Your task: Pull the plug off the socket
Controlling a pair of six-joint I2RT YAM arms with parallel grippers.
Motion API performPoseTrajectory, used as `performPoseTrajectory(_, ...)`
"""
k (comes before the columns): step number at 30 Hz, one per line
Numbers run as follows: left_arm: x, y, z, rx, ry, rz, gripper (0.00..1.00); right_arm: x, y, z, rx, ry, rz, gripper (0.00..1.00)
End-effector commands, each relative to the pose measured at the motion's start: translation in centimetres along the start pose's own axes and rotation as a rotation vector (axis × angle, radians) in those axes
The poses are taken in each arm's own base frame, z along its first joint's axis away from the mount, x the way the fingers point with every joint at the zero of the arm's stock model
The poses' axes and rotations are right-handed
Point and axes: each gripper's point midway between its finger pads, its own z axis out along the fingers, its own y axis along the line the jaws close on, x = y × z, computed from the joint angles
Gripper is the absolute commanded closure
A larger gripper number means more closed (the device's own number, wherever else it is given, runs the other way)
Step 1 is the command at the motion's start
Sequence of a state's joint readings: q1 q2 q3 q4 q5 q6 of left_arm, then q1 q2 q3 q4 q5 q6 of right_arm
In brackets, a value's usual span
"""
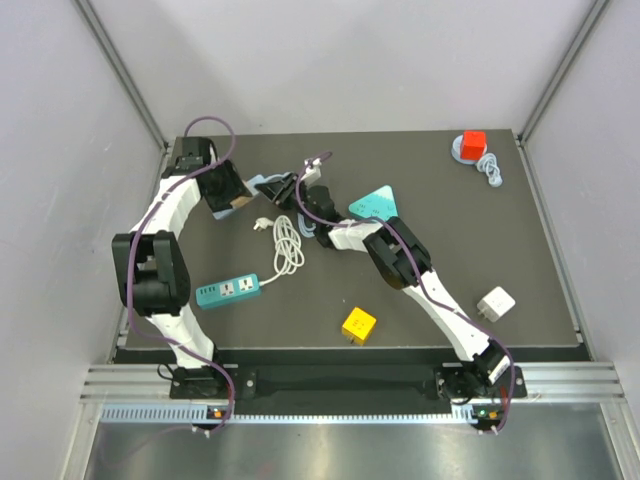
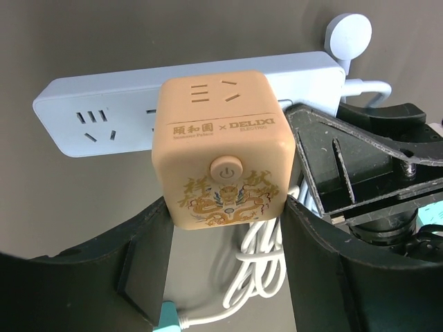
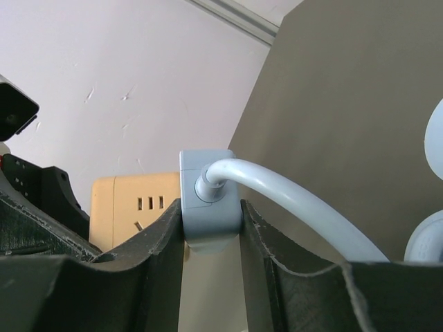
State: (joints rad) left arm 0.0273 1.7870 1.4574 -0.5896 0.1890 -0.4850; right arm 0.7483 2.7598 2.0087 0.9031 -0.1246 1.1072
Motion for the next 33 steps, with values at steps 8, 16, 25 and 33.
performPoseTrajectory(8, -4.9, -1.3, -0.6, 0.023, -0.192, 0.032, 0.19, -0.8, 4.6, 0.1, -0.154, 0.017, -0.001, 1.00)
performPoseTrajectory(16, -4.6, -1.2, 0.9, 0.041, -0.168, 0.007, 0.20, -0.8, 4.7, 0.1, -0.164, 0.017, 0.008, 1.00)
performPoseTrajectory(25, -2.4, -1.6, 1.6, 0.094, -0.080, 0.008, 0.39, -0.9, 4.6, 0.4, -0.158, 0.011, 0.006, 1.00)
performPoseTrajectory(33, -2.1, -2.6, 0.4, 0.139, -0.054, 0.009, 1.00, -0.1, 2.7, 1.0, -0.038, -0.012, -0.071, 1.00)
